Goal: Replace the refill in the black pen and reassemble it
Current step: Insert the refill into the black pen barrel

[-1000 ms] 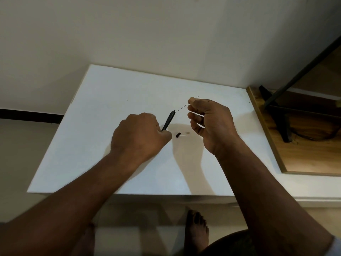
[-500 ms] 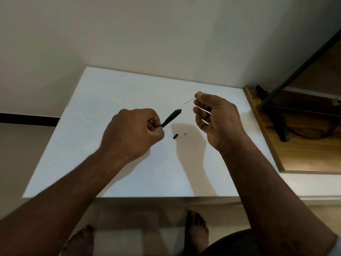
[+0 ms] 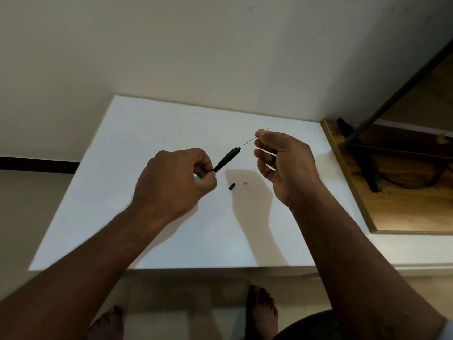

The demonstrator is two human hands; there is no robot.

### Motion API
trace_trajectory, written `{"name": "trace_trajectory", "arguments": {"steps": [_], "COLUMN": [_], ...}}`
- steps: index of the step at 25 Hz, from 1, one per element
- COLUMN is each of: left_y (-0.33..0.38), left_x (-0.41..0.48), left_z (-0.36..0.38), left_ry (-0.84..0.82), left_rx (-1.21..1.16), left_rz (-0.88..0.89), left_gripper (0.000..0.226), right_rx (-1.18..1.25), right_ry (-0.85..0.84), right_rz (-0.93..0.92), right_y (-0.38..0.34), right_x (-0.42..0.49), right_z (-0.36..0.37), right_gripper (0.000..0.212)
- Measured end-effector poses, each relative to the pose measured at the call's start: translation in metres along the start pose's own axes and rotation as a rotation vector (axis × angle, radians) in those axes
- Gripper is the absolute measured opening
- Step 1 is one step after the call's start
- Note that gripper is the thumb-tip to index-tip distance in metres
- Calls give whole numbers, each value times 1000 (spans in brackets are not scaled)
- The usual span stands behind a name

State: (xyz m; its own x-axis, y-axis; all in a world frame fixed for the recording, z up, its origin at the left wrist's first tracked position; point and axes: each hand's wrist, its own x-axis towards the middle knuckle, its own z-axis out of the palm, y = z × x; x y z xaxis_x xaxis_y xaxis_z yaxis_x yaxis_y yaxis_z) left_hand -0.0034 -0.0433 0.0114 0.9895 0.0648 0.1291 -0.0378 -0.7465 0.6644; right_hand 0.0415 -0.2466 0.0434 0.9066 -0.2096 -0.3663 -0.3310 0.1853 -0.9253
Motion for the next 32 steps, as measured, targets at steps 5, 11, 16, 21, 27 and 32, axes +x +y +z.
{"name": "trace_trajectory", "arguments": {"steps": [5,11,16,21,27,32], "left_y": [-1,-1,-1,-1,-2,-1], "left_x": [0,0,0,0,0,0], "left_z": [0,1,1,1,2,3], "left_ry": [5,-5,0,-3,-3,-7], "left_rx": [1,-8,-6,-9,-51,-100], "left_rz": [-12,-11,-6,-9,-14,1], "left_gripper": [14,14,13,14,15,20], "right_rx": [-2,-14,-24,-36,-101,-180], "right_ry": [-10,-20,-17,-20,-56,-72], "right_rz": [-1,0,-1,-11,-97,-194], "right_y": [0,2,2,2,2,2], "right_x": [0,-1,-2,-3,-6,-8], "right_z": [0,2,2,3,5,7], "right_gripper": [12,12,10,11,7,6]}}
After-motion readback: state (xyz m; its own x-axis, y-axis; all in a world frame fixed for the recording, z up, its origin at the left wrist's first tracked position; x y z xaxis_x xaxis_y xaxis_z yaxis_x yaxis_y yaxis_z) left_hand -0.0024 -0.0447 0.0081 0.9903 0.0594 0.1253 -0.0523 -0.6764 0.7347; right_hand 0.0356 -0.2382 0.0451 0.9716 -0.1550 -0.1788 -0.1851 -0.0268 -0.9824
